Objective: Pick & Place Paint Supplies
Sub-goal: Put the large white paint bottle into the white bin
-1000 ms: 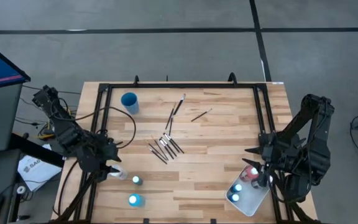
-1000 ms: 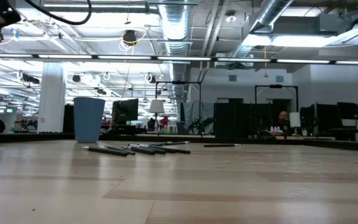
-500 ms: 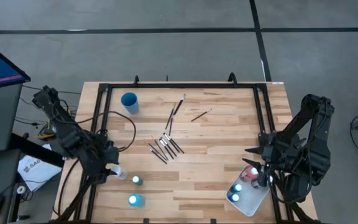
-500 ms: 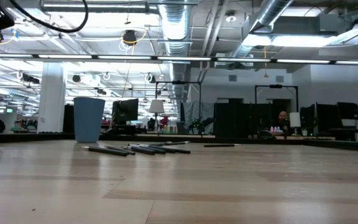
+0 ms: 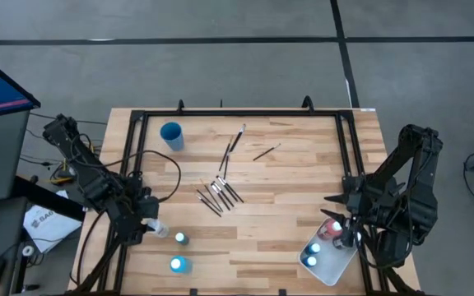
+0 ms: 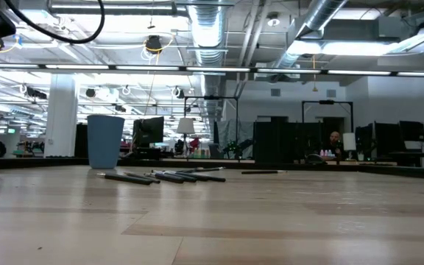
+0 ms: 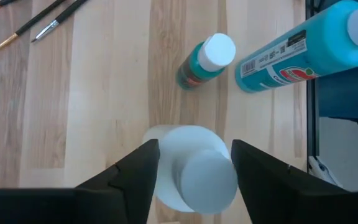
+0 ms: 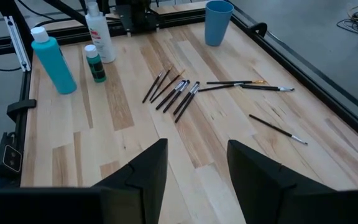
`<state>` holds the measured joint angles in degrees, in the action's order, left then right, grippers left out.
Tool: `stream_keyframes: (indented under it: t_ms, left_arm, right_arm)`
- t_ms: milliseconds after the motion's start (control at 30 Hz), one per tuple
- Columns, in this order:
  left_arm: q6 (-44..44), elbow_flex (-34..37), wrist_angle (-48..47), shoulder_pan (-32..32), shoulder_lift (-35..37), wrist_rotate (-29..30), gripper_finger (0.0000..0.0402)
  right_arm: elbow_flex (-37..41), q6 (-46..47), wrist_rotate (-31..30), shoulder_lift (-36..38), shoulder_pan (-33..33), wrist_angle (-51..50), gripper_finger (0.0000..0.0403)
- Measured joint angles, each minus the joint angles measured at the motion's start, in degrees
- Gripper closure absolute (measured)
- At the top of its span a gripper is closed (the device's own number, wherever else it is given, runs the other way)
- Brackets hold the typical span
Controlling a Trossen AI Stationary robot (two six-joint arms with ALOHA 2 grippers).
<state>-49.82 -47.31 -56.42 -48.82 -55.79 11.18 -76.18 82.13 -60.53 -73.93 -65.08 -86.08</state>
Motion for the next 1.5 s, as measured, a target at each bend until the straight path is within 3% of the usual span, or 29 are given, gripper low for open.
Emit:
stream_keyframes:
  t_ms: [333, 600, 867, 1267, 1500]
  left_arm:
    - [1.35, 0.02, -0.06, 0.00, 0.02, 2.36, 0.0299]
    - [6.13, 0.26, -0.27, 1.40, -0.13, 10.32, 0.0291]
    - [9.33, 0.37, 0.92, 7.83, -0.20, 13.41, 0.0296]
    - [19.47, 0.37, 10.76, 20.35, -0.20, 13.41, 0.0297]
    - [23.82, 0.35, 21.75, 26.91, -0.20, 9.53, 0.0297]
  right_arm:
    - [0.07, 0.30, -0.01, 0.00, 0.00, 0.06, 0.0244]
    - [3.45, 0.44, 0.00, -0.02, 1.14, 2.02, 0.0244]
    - [3.45, 0.03, 0.04, -0.02, 2.25, 2.74, 0.0244]
    - [3.45, -0.04, 0.23, -0.02, 2.23, 2.58, 0.0244]
    - [3.45, -0.22, 0.24, -0.02, 2.22, 2.44, 0.0244]
